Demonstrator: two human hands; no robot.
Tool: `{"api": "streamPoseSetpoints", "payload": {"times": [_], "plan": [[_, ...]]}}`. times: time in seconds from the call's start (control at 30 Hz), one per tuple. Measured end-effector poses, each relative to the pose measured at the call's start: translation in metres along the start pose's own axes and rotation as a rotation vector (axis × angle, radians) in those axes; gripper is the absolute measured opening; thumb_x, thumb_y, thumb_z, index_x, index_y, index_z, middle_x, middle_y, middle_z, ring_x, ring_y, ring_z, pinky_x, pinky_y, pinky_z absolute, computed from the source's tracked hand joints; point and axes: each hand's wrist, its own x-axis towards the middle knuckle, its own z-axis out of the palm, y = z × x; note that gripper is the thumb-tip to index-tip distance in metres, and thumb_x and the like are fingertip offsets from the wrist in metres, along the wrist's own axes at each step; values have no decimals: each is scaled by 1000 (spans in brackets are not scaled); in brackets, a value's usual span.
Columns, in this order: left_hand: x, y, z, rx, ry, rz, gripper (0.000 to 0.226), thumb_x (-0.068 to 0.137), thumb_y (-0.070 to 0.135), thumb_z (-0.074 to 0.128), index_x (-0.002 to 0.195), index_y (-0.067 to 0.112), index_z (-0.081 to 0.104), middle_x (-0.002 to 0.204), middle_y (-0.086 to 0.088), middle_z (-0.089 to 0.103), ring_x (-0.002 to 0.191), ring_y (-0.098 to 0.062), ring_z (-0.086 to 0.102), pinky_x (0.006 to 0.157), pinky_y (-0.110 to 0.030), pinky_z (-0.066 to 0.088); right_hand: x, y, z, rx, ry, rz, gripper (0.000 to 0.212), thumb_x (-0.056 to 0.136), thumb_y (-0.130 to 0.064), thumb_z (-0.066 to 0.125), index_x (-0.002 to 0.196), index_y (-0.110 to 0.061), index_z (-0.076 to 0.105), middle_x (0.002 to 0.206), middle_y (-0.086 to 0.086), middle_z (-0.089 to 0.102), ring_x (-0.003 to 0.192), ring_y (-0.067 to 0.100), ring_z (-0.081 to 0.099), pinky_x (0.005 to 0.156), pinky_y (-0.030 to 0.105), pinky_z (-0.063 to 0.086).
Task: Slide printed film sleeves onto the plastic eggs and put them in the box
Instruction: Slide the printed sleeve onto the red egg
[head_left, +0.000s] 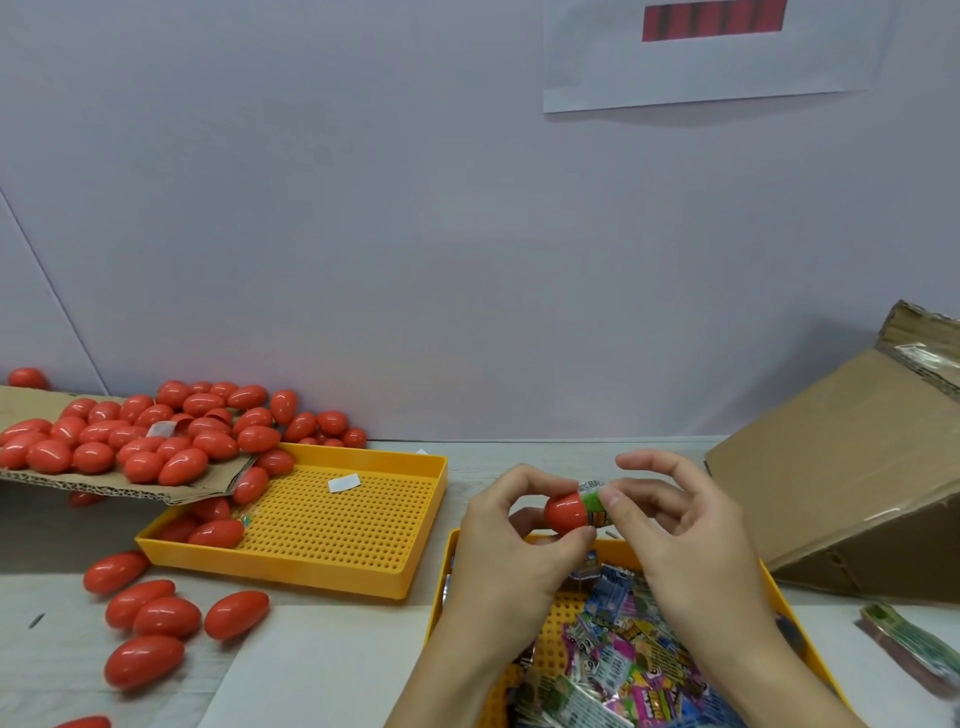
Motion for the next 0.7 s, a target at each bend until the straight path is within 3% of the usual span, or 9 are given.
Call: {"api": "streamPoseSetpoints", "payload": {"times": [0.17, 0.33, 0.5, 0.7], "plan": [[0, 1, 0, -36, 16, 25, 18, 85, 14, 77, 99, 24, 70, 96, 6, 72, 93, -13, 72, 78, -30, 61, 0, 1, -1, -19, 14, -14, 23, 84, -18, 74, 102, -29, 64, 87, -8, 75, 87, 6, 70, 83, 34, 54], [1, 0, -1, -74, 39, 2, 34, 85, 14, 77, 114, 27, 65, 103, 1, 73, 98, -12, 72, 80, -26, 59, 0, 1, 0, -10, 3, -32, 24, 83, -17, 75, 101, -29, 64, 89, -9, 75, 87, 5, 69, 77, 28, 53], [1, 0, -1, -58, 50, 14, 35, 82, 12, 79, 111, 25, 64, 97, 17, 72, 96, -5, 70, 72, -16, 55, 0, 2, 0, 7, -9, -40, 25, 83, -13, 75, 99, -28, 65, 90, -10, 74, 88, 6, 69, 74, 25, 52], [1, 0, -1, -19, 25, 30, 38, 79, 4, 80, 108, 23, 63, 98, 15, 69, 98, -6, 69, 72, -18, 56, 1, 2, -1, 63, -16, -30, 23, 83, -11, 74, 99, -26, 67, 88, -5, 74, 87, 11, 69, 75, 26, 52]]}}
